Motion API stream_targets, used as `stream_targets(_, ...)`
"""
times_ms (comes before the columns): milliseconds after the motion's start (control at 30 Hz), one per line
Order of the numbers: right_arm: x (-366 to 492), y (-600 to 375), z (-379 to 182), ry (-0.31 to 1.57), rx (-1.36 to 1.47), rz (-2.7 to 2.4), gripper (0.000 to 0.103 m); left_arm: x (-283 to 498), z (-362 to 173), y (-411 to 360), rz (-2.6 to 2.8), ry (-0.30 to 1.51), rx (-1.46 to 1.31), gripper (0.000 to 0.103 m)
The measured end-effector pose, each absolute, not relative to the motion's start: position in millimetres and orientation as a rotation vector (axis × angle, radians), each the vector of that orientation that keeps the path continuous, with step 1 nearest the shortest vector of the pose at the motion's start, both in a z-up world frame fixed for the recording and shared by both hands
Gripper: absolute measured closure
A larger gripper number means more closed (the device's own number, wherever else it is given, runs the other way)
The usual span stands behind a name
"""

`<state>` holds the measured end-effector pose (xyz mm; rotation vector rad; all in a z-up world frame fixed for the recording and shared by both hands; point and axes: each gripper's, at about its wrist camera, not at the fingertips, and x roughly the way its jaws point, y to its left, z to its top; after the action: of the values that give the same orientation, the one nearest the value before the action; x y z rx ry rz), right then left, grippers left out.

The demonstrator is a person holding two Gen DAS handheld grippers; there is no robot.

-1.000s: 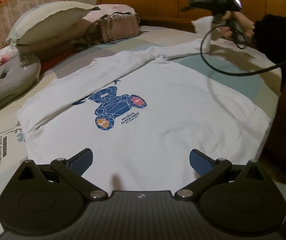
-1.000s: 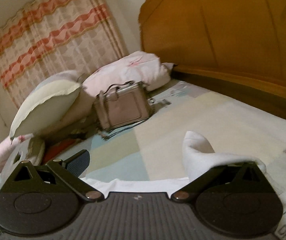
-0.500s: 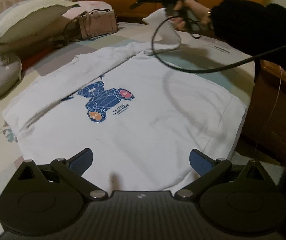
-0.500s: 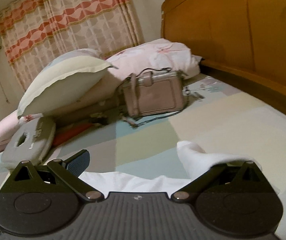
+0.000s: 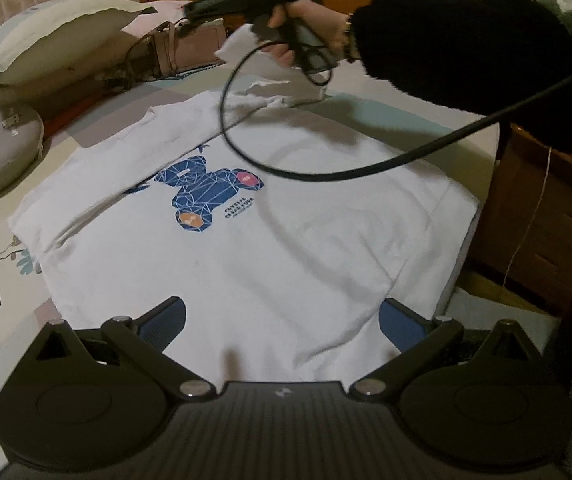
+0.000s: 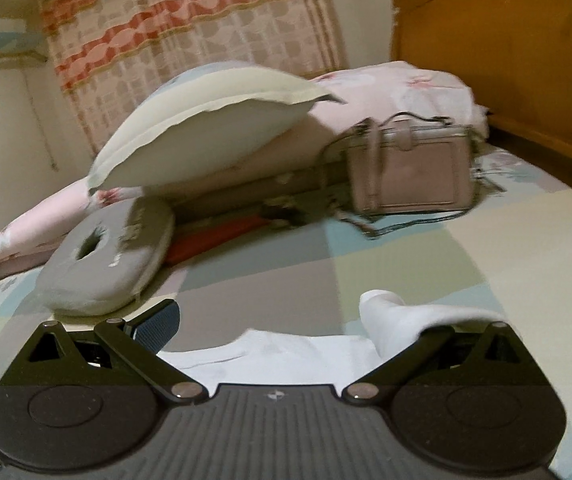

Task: Fold clothes
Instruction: 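Lift the cuff with the right gripper and fold the sleeve over the body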

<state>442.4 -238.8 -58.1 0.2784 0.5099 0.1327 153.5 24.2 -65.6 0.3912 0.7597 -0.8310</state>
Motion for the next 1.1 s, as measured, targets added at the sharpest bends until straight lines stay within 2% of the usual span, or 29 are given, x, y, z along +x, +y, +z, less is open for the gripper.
stream_targets(667, 460.9, -119.4, -55.0, 0.504, 0.193, 0.331, 0.0, 137.9, -87.2, 34.7, -0.768, 0.845, 0.395, 0.001)
stream_targets(1100, 453.1, -83.5, -50.3, 0.501, 0.187, 0.411, 0.0, 133.6, -88.3, 33.9, -0.766, 0.851, 0.385, 0.001)
